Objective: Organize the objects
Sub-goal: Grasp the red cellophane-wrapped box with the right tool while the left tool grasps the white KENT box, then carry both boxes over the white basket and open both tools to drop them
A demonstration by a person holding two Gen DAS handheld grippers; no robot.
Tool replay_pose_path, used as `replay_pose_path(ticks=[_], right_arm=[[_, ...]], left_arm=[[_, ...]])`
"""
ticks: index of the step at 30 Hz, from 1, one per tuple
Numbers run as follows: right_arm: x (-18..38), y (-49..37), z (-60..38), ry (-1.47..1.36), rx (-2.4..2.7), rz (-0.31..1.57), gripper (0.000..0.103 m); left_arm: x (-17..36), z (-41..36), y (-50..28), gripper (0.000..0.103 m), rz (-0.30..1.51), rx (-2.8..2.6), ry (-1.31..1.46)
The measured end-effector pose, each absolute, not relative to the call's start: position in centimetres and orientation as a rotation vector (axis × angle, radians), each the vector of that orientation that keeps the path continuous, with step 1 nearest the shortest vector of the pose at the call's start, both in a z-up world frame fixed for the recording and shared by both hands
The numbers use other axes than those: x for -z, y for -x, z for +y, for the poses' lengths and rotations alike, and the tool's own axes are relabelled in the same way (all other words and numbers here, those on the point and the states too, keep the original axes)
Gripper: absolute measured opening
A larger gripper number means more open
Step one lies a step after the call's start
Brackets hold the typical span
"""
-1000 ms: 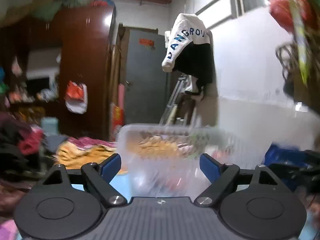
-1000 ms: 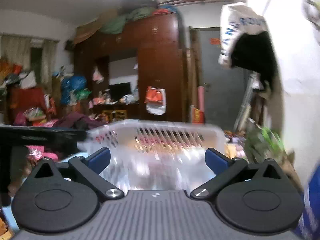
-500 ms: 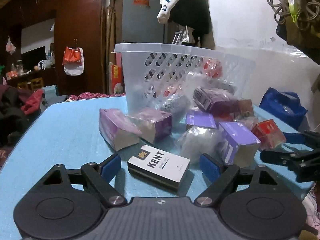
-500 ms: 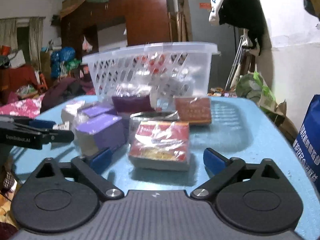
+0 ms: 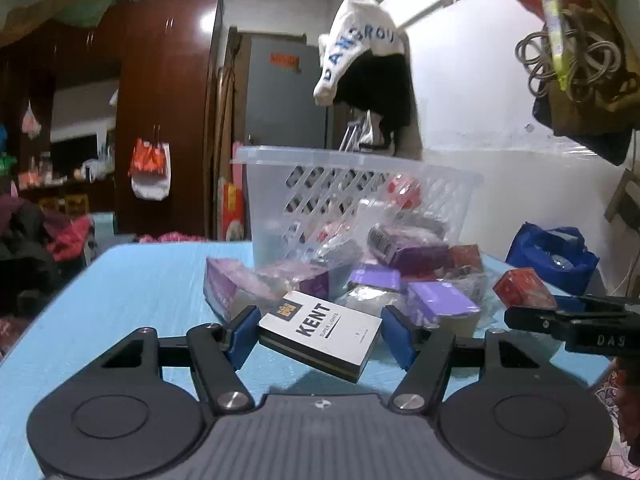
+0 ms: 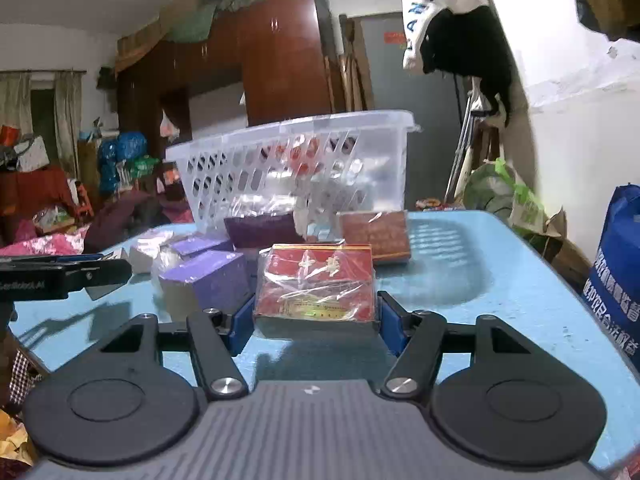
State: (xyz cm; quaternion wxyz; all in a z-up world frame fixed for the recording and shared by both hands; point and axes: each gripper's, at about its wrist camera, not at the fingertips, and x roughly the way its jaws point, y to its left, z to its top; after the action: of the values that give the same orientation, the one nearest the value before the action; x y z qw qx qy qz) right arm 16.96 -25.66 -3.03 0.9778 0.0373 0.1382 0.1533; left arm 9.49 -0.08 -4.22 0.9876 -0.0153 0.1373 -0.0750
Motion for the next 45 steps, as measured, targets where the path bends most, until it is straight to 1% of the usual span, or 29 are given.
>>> replay_pose_path(ticks=[12,21,23,26,29,30,31,33,35,37,38,39,40,41,42,43,45], right_arm=[[3.4,-16.7,-25.6,-0.067,-0.313,0.275,0.065],[2.0,-15.1,-26.2,-0.102,-0.346,0.157,0.065],[0.9,-15.2,-26.2,-0.111,-0.374,0.14,0.065],[-3.7,-16.8,-25.4,-0.063,-0.442,0.079,0.065],[-10.4,-20.7,-24.0,0.032,-0.427,0.016,0.065],[-11.9,-22.4,-23.4,0.071,-0.397,0.01,0.065],[-13.2,-24.6,-22.8,0.105,-0.379,0.042,0.065],[-14.4,-28.6,-22.4,0.097,-0.4,0.141,0.065],[-14.2,-31.6,-22.1,0.083,-0.399,0.216,0.065],[-13.5,-33.4,-21.4,0.113,-0.381,0.25,0.066],[-13.2,-34.0,-21.2,0.128,-0.368,0.256,0.067],[-13.0,-34.4,-21.0,0.135,-0.355,0.26,0.074],[-12.7,-34.7,-20.8,0.14,-0.352,0.273,0.082],[-12.6,-34.7,-20.9,0.13,-0.355,0.284,0.096],[-12.6,-34.2,-21.3,0.114,-0.358,0.273,0.102],[-12.7,-33.1,-22.0,0.092,-0.361,0.25,0.102],[-13.0,-30.7,-23.3,0.046,-0.373,0.194,0.103]], left_arm=[[5.2,-0.1,-9.6,0.069,0.275,0.132,0.027],[5.0,0.2,-9.1,0.069,0.236,0.169,0.07],[3.8,0.3,-9.2,0.069,0.212,0.196,0.099],[-1.4,-0.1,-11.4,0.069,0.145,0.224,0.081],[-7.5,-0.4,-16.3,0.069,0.144,0.214,0.084],[-8.9,-0.5,-18.3,0.069,0.156,0.192,0.086],[-9.9,-0.5,-20.3,0.069,0.184,0.164,0.088],[-10.5,-0.3,-23.5,0.069,0.224,0.133,0.129],[-10.2,-0.4,-25.7,0.069,0.263,0.126,0.137],[-9.6,-0.5,-27.2,0.069,0.282,0.11,0.136],[-9.3,-0.3,-28.0,0.07,0.298,0.11,0.154],[-9.0,-0.1,-28.3,0.072,0.309,0.12,0.175],[-8.7,0.0,-28.6,0.08,0.326,0.13,0.184],[-8.5,0.1,-28.6,0.087,0.342,0.136,0.183],[-8.3,0.1,-28.2,0.088,0.342,0.133,0.164],[-8.3,0.0,-27.6,0.088,0.327,0.126,0.139],[-8.6,0.2,-25.8,0.093,0.286,0.127,0.116]])
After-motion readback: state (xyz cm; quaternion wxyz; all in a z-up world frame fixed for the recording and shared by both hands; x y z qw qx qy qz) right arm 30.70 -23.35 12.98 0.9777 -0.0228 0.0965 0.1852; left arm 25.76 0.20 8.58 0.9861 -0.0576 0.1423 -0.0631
